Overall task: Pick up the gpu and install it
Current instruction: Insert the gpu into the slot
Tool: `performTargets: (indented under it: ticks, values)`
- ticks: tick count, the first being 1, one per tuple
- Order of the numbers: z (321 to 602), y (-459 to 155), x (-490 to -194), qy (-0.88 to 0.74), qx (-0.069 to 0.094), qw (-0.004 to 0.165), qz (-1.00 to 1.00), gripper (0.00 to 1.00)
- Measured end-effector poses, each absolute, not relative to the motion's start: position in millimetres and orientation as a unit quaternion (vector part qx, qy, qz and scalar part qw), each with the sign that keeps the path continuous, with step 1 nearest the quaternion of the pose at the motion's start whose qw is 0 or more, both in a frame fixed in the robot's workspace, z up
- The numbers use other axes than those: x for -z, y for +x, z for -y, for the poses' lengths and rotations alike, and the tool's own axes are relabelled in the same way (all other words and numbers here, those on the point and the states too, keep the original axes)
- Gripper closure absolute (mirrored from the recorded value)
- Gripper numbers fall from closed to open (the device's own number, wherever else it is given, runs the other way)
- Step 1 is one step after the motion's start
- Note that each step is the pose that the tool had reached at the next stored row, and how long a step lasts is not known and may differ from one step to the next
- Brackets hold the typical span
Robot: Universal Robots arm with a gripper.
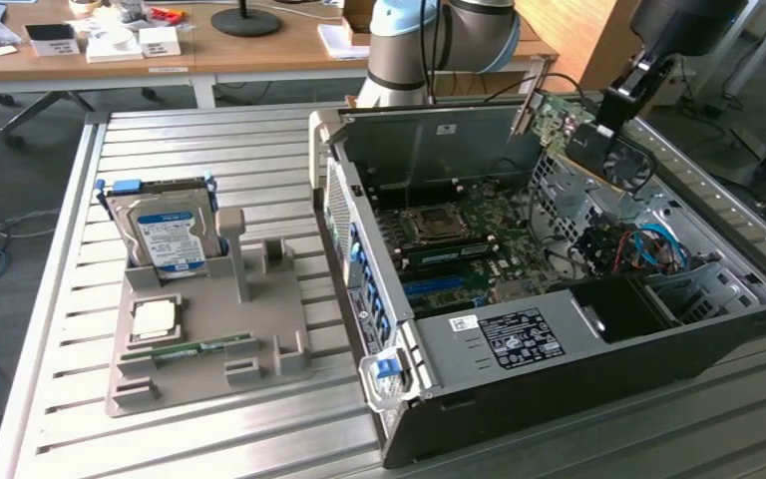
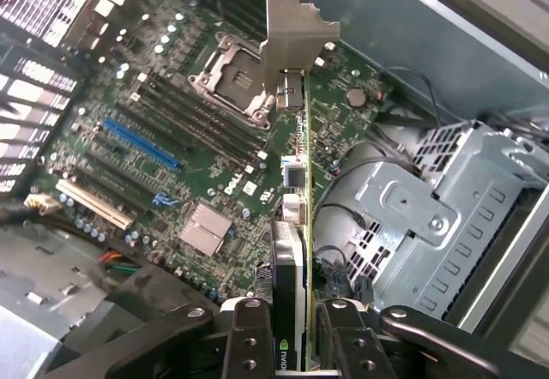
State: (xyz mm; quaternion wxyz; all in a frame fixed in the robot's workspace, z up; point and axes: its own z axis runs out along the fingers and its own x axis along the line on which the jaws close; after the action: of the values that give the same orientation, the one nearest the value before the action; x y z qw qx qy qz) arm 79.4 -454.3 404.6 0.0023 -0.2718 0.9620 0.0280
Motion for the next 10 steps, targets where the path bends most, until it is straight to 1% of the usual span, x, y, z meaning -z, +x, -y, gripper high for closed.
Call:
performTargets:
  ticks: [10]
  values:
    - [454.4,78.7,-404.6,-0.317,-0.028,0.001,-0.948,0.73]
